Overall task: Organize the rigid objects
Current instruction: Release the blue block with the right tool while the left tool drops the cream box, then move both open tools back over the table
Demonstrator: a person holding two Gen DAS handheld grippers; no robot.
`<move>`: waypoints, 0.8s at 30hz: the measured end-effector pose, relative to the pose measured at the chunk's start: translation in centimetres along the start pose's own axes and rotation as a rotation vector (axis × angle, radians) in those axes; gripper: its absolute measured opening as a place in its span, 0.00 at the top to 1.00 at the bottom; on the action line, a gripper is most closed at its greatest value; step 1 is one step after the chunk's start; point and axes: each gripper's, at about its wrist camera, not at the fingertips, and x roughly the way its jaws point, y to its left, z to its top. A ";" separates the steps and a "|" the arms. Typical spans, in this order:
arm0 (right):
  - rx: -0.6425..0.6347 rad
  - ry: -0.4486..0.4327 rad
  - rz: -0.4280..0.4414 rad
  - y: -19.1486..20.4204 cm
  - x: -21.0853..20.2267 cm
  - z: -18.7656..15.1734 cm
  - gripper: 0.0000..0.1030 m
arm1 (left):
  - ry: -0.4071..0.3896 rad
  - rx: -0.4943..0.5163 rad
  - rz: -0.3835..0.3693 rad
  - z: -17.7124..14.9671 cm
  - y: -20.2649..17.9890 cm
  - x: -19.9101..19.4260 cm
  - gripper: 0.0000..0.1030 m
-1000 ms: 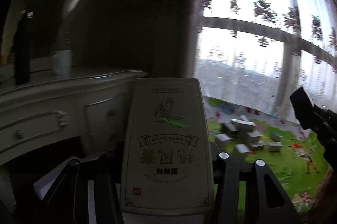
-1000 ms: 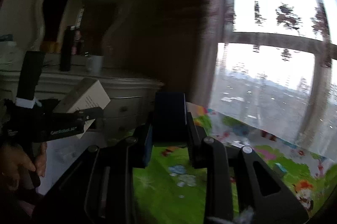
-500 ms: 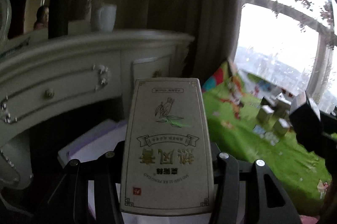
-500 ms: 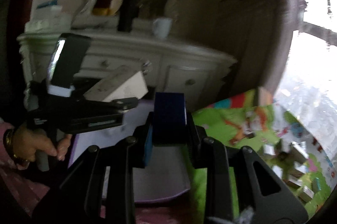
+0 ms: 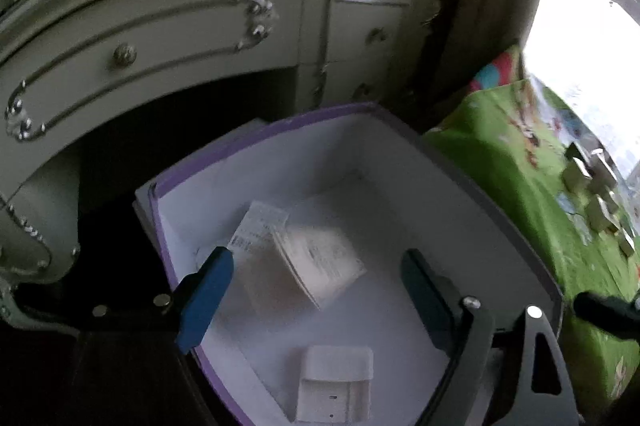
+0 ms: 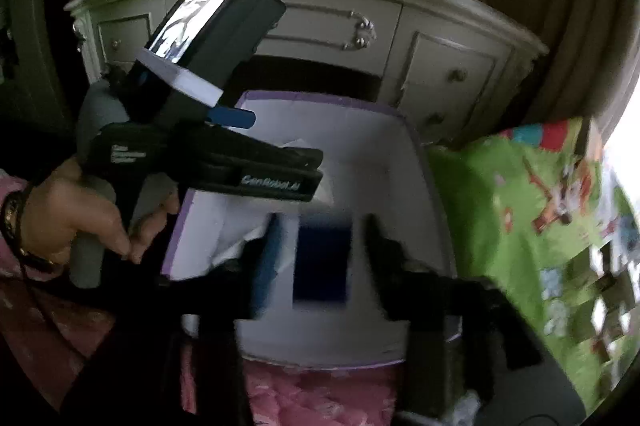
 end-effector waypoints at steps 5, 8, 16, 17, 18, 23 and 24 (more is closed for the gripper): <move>0.093 -0.053 -0.058 -2.3 -2.3 -0.9 0.31 | 0.001 0.024 -0.016 -0.1 -1.2 -0.1 0.16; 0.179 -0.070 -0.146 -5.0 -4.1 -2.0 0.24 | 0.005 0.053 -0.081 -0.1 -2.9 -0.5 0.16; 0.602 -0.030 -0.412 -16.3 -10.6 -11.1 0.20 | 0.096 0.324 -0.341 -2.0 -14.3 -1.3 0.16; 0.655 -0.028 -0.438 -17.4 -11.4 -12.6 0.19 | 0.107 0.362 -0.366 -2.2 -15.9 -1.4 0.16; 0.724 -0.020 -0.477 -18.7 -12.5 -14.7 0.19 | 0.122 0.401 -0.396 -2.4 -18.1 -1.3 0.16; 0.946 0.012 -0.621 -22.6 -16.2 -21.3 0.19 | 0.156 0.504 -0.508 -2.1 -27.6 0.0 0.16; 0.978 0.012 -0.640 -23.0 -16.9 -22.3 0.19 | 0.147 0.527 -0.508 -2.0 -29.6 0.5 0.16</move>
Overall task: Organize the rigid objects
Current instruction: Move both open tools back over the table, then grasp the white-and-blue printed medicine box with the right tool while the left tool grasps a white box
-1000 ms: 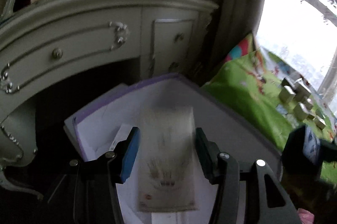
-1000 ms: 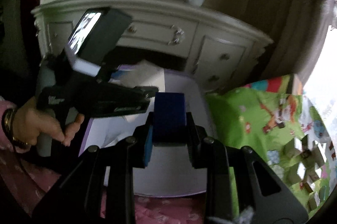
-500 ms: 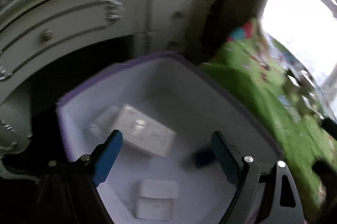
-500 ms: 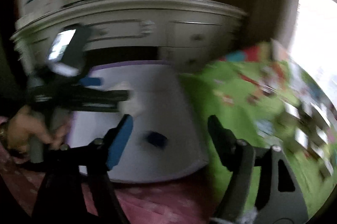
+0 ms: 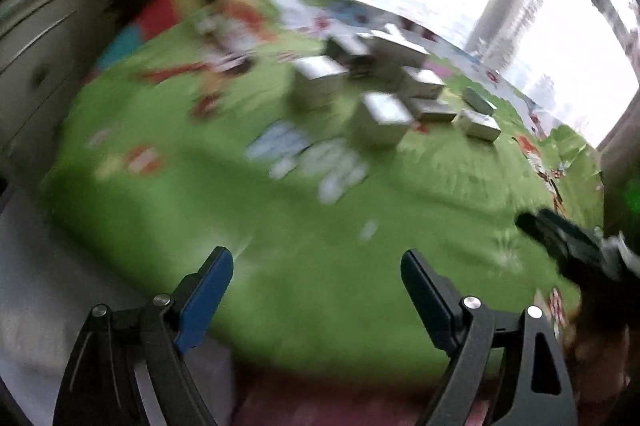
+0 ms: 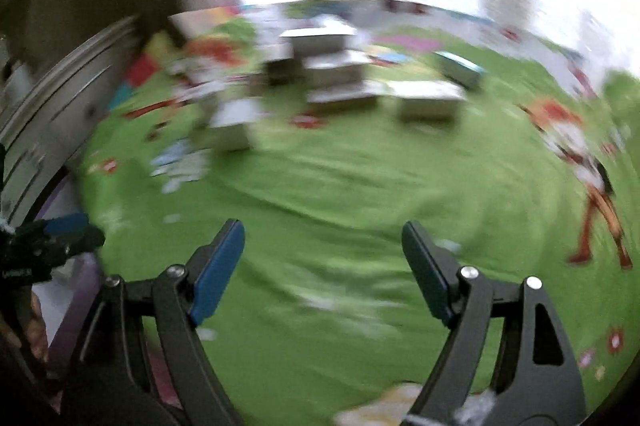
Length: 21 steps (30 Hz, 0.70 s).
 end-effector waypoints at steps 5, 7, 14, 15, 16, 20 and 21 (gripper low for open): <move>0.033 -0.019 -0.056 -3.7 -0.6 0.2 0.19 | 0.036 0.041 0.015 5.8 -4.8 8.1 0.16; 0.039 -0.016 -0.062 -4.6 -0.4 0.5 0.19 | 0.042 0.028 0.020 7.3 -5.4 10.0 0.16; 0.002 0.030 -0.108 -7.7 3.5 3.2 0.19 | -0.046 0.107 0.140 8.5 -6.3 12.0 0.52; -0.016 0.040 -0.108 -8.2 4.5 3.8 0.18 | -0.047 0.104 0.134 8.4 -6.1 11.9 0.52; -0.043 0.061 -0.088 -8.8 5.8 4.6 0.18 | -0.047 0.104 0.123 8.4 -5.9 11.8 0.52; -0.212 0.140 -0.022 -10.0 10.7 7.7 0.09 | -0.034 0.156 0.099 8.5 -6.3 12.0 0.42; -0.265 0.149 0.036 -10.1 11.9 8.8 0.07 | -0.026 0.171 0.081 8.4 -6.5 12.2 0.33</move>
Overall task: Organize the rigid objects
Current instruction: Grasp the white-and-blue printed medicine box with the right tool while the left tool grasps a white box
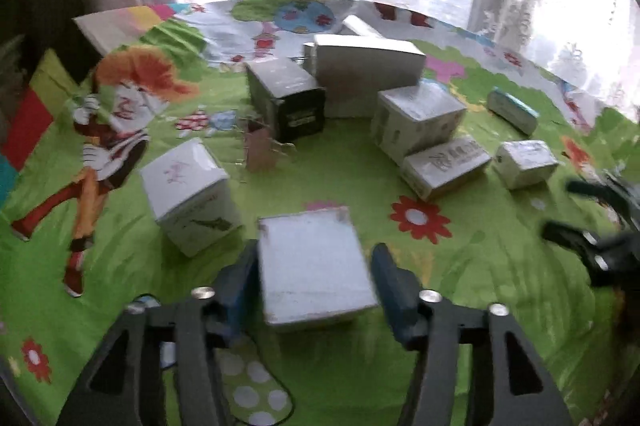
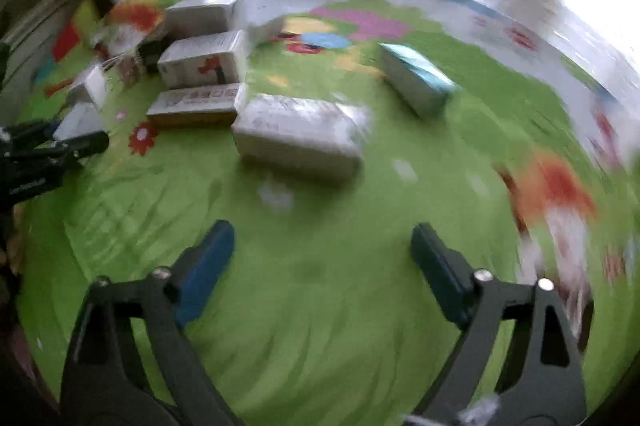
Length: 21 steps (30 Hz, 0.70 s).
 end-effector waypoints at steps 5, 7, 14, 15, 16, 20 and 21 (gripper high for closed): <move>-0.145 0.023 0.086 -1.0 3.1 4.0 0.02 | 0.016 0.007 -0.003 0.1 -0.5 0.2 0.17; -0.161 0.027 0.116 -0.9 3.6 4.6 0.02 | 0.018 0.015 0.005 0.0 -0.6 0.2 0.17; -0.196 -0.011 0.136 2.2 -0.4 0.6 0.27 | 0.019 0.011 0.004 0.1 -0.5 0.3 0.15; -0.173 -0.027 0.111 2.9 -1.6 -0.9 0.27 | 0.020 0.011 0.004 0.1 -0.5 0.3 0.15; -0.140 -0.032 0.087 3.2 -2.2 -1.9 0.27 | 0.020 0.011 0.002 0.1 -0.5 0.3 0.15; 0.005 -0.026 -0.010 3.9 -4.6 -4.8 0.27 | 0.018 0.003 -0.013 0.1 -0.2 0.3 0.13; 0.037 -0.025 -0.032 4.1 -5.0 -5.4 0.25 | 0.017 -0.001 -0.018 0.1 -0.1 0.3 0.13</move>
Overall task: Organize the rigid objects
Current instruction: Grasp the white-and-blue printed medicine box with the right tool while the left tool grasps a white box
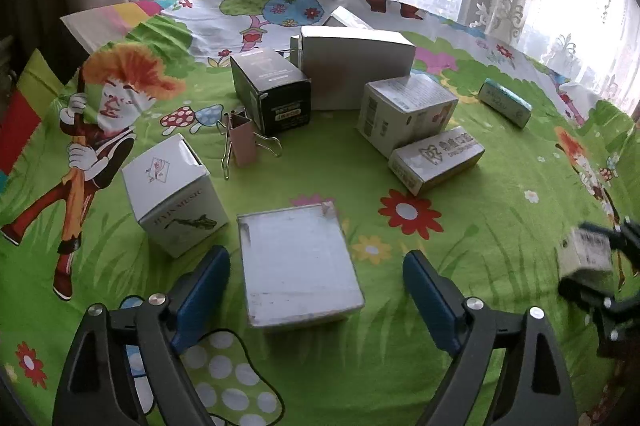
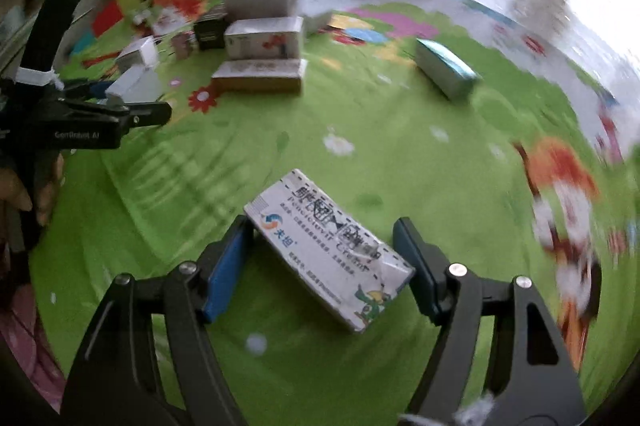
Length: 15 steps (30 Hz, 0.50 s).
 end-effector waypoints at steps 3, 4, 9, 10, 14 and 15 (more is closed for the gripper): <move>-0.005 0.015 0.022 0.5 -0.6 -0.7 0.06 | -0.001 -0.017 -0.013 0.0 0.4 0.0 0.10; -0.028 0.023 0.042 0.5 -0.2 -0.6 0.05 | -0.001 -0.016 -0.012 0.0 0.3 0.0 0.10; -0.129 0.007 0.117 1.2 -1.2 -1.6 0.19 | 0.012 0.010 0.021 0.0 -0.3 0.2 0.08; -0.112 0.008 0.135 0.6 -1.2 -1.3 0.19 | 0.011 0.008 0.014 0.0 -0.2 0.2 0.08; -0.059 0.008 0.138 -0.5 -0.1 -0.1 0.26 | 0.003 -0.015 -0.017 0.0 0.4 0.0 0.06; -0.068 0.013 0.102 -0.4 0.1 0.2 0.30 | 0.001 -0.021 -0.025 0.0 0.5 0.0 0.06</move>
